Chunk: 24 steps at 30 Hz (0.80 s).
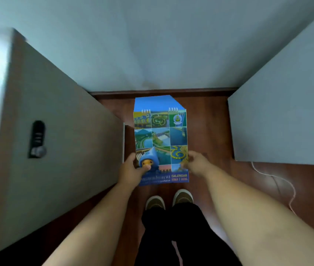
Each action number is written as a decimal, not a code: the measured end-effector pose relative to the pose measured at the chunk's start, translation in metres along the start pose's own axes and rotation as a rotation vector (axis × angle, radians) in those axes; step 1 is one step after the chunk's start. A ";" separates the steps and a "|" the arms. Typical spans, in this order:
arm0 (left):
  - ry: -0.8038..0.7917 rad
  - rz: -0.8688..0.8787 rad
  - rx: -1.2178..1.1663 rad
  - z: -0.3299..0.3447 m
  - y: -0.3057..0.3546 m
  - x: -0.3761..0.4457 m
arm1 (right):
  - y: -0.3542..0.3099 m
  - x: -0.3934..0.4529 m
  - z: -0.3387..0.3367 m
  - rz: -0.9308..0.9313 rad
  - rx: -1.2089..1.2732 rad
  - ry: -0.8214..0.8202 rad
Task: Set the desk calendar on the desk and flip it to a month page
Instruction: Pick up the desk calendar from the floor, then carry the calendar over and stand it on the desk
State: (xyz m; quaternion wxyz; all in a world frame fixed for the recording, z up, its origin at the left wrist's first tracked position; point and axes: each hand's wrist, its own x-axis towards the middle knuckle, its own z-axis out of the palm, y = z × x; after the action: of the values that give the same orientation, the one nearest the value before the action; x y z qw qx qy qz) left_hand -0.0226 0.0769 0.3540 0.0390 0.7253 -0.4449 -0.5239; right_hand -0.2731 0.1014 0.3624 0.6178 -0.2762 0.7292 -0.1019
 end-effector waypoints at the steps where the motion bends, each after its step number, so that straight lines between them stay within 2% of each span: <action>1: 0.008 0.019 -0.009 -0.012 0.011 -0.008 | -0.017 -0.018 -0.009 -0.018 -0.011 0.017; 6: 0.067 0.172 -0.070 -0.090 0.130 -0.096 | -0.119 -0.118 -0.049 -0.114 0.002 0.102; 10: 0.188 0.323 -0.087 -0.141 0.186 -0.152 | -0.189 -0.182 -0.069 -0.288 -0.083 0.187; 15: 0.419 0.454 -0.229 -0.183 0.228 -0.213 | -0.265 -0.257 -0.070 -0.547 -0.132 0.272; 17: 0.500 0.494 -0.328 -0.202 0.240 -0.238 | -0.295 -0.289 -0.061 -0.708 -0.156 0.311; 24: 0.864 0.629 -0.511 -0.290 0.246 -0.333 | -0.396 -0.388 0.005 -1.108 -0.203 0.331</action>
State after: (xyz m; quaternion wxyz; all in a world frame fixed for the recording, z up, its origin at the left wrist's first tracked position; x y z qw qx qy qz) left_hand 0.0409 0.0385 0.8544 0.5434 0.6738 -0.4421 -0.2350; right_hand -0.1261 -0.0192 0.8832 0.3208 -0.6543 0.5691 -0.3809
